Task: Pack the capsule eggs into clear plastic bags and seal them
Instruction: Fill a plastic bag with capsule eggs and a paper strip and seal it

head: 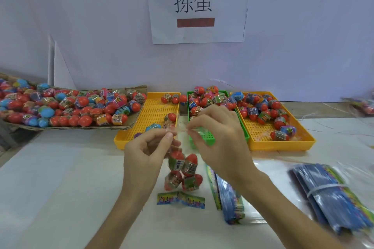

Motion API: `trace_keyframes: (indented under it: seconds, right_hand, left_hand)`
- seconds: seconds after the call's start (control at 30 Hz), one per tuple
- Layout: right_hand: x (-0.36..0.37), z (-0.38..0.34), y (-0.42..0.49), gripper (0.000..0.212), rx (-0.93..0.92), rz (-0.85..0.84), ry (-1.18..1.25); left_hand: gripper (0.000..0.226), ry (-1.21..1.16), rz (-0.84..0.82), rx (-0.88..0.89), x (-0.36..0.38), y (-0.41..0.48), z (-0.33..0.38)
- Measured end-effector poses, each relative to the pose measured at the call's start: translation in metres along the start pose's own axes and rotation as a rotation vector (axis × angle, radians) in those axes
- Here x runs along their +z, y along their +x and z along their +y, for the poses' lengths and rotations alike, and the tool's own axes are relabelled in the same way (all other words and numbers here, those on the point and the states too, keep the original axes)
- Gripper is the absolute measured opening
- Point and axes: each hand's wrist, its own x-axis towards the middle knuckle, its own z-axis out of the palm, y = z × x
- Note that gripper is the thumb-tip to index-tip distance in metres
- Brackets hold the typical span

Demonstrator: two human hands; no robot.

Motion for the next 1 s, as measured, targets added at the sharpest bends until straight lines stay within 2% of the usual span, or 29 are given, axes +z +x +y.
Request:
trace_keyframes:
  seconds: [0.1,0.53,0.67,1.0]
  right_hand:
    - [0.003,-0.006,-0.002,0.007,-0.102,-0.044,-0.009]
    - [0.004,-0.001,-0.004,0.008,-0.076,-0.120,0.086]
    - [0.004,-0.001,-0.005,0.007,-0.105,-0.111,0.091]
    - [0.005,0.005,-0.006,0.011,-0.126,-0.099,0.112]
  left_hand:
    - [0.018,0.046,-0.017,0.065,0.001,-0.001,0.002]
    - [0.031,0.214,-0.065,0.303,0.003,-0.008,0.008]
    - [0.024,0.308,-0.090,0.365,0.003,-0.008,0.002]
    - [0.024,0.347,-0.096,0.407,0.004,-0.010,-0.001]
